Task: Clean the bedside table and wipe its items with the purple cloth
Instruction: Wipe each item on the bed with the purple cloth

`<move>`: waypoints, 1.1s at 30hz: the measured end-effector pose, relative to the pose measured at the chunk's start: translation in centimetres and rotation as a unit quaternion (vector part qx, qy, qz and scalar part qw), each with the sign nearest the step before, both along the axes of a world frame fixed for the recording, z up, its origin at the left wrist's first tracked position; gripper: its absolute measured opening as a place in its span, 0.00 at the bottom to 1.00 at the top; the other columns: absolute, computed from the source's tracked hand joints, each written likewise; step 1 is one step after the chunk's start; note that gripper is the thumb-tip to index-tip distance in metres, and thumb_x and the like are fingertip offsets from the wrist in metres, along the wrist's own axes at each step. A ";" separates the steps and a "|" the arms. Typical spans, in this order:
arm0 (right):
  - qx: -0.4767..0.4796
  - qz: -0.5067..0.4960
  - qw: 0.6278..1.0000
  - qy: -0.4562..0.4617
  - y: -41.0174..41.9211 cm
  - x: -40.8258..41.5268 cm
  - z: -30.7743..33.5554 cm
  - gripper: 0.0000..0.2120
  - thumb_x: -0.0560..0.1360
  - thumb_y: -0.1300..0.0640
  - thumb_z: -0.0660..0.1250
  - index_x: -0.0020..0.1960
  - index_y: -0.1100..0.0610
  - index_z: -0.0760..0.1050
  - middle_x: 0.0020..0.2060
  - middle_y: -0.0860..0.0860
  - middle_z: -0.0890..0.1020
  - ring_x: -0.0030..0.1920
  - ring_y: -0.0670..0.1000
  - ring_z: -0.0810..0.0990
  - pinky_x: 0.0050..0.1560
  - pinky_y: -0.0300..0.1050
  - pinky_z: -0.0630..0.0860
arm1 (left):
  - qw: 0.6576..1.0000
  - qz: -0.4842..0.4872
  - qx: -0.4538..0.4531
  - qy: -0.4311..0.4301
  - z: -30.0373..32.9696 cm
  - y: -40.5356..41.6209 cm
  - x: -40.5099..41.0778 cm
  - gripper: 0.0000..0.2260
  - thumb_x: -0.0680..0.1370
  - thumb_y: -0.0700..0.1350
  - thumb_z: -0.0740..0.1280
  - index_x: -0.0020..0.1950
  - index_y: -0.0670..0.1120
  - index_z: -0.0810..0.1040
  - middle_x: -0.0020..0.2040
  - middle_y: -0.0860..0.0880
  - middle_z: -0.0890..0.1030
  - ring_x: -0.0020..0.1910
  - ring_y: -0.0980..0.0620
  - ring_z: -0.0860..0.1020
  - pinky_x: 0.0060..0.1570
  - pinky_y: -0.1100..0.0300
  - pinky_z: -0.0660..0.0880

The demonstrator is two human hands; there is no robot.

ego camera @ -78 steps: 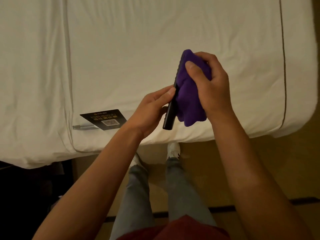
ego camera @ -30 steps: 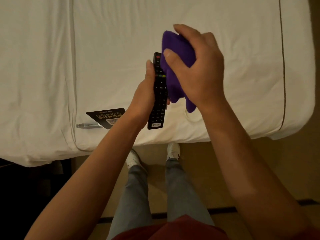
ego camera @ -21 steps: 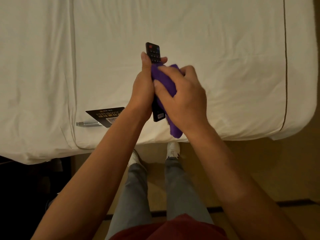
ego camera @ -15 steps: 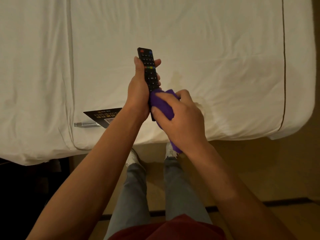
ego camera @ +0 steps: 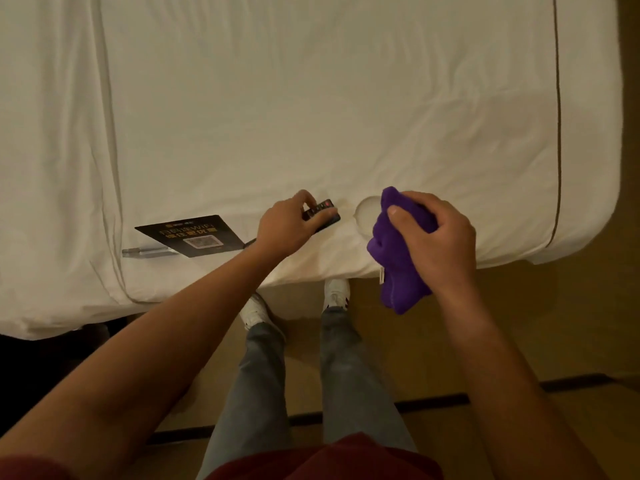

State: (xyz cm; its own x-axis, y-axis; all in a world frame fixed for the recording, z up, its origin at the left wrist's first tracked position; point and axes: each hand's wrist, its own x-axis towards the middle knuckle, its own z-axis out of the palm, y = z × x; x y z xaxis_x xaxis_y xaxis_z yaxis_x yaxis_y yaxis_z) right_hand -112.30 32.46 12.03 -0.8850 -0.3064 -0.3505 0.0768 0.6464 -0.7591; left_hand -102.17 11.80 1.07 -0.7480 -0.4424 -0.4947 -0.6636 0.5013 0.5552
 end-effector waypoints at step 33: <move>-0.051 -0.110 0.992 -0.035 6.3 -6.1 -2.2 0.21 0.73 0.40 0.71 0.64 0.45 0.80 0.57 0.43 0.83 0.54 0.44 0.84 0.52 0.49 0.85 | 0.934 -0.323 -0.149 0.044 -4.6 10.0 -8.1 0.31 0.76 0.53 0.70 0.77 0.50 0.65 0.75 0.41 0.66 0.73 0.38 0.64 0.71 0.43 0.63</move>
State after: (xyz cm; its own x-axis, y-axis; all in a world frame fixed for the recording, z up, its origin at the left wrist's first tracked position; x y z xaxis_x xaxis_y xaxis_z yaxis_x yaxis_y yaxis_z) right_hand -118.37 38.72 9.80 -0.9092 -0.1463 -0.3897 0.2612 0.5283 -0.8079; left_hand -110.24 21.76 -3.53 -0.9381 0.0078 -0.3464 -0.1275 0.9219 0.3660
